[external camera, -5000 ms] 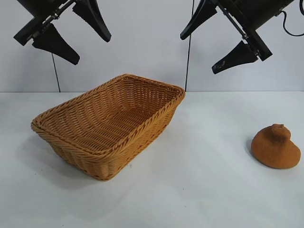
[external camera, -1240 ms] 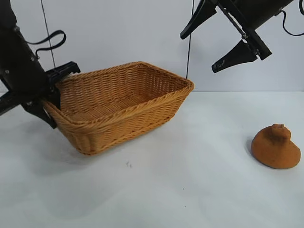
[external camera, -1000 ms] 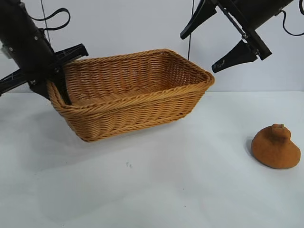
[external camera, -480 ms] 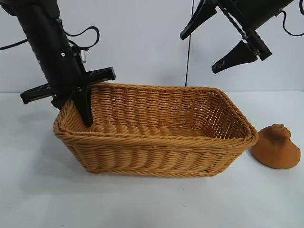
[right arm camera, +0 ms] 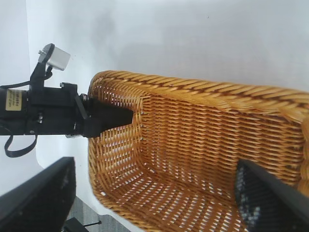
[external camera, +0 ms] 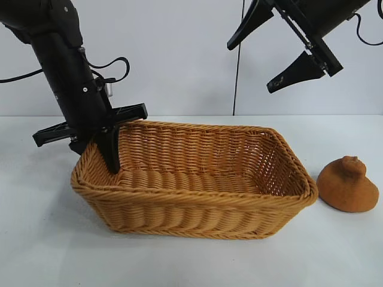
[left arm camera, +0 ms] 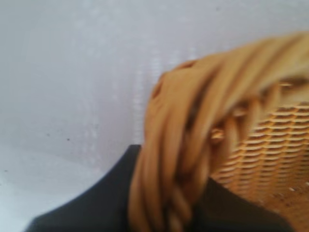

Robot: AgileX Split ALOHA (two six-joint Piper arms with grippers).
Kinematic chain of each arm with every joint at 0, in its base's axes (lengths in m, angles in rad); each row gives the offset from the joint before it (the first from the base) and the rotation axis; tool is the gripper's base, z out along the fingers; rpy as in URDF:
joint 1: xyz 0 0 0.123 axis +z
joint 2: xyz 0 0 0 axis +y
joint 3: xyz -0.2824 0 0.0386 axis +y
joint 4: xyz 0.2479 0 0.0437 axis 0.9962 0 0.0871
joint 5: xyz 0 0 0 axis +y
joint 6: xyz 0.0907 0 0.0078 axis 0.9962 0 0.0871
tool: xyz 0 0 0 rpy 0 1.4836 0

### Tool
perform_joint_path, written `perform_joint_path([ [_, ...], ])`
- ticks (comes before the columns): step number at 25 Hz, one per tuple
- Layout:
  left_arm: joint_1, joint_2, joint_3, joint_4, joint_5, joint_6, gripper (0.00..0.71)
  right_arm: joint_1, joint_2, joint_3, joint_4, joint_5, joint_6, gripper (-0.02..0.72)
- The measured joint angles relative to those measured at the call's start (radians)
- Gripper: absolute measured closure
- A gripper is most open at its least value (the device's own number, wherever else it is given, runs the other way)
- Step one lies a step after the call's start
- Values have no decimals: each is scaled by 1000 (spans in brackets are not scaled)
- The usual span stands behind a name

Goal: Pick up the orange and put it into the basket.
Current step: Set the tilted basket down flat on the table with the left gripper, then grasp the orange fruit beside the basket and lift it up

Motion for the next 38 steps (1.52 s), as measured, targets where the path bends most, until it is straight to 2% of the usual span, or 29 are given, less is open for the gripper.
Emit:
perform_joint_path([
  [3, 0, 0, 0, -3, 8, 0, 200, 0, 0, 0, 0, 0, 0, 92],
  [4, 0, -1, 0, -2, 19, 0, 151, 0, 0, 0, 0, 0, 0, 92],
  [7, 0, -34, -6, 22, 43, 0, 93, 0, 0, 0, 0, 2, 0, 92],
  [15, 1, -171, -157, 240, 144, 4, 72, 0, 0, 0, 0, 4, 0, 92],
  [18, 22, -173, -238, 292, 165, 20, 72, 0, 0, 0, 0, 4, 0, 92],
  [21, 71, -173, -269, 305, 172, 60, 72, 0, 0, 0, 0, 4, 0, 92],
  [26, 199, -173, -270, 315, 177, 116, 72, 0, 0, 0, 0, 4, 0, 92],
  [28, 239, -178, -262, 312, 179, 118, 72, 0, 0, 0, 0, 4, 0, 92],
  [30, 257, -190, -242, 311, 179, 119, 72, 0, 0, 0, 0, 4, 0, 92],
  [34, 255, -257, -157, 300, 177, 125, 72, 0, 0, 0, 0, 4, 0, 92],
  [38, 254, -385, -5, 296, 177, 144, 74, 0, 0, 0, 0, 4, 0, 92],
])
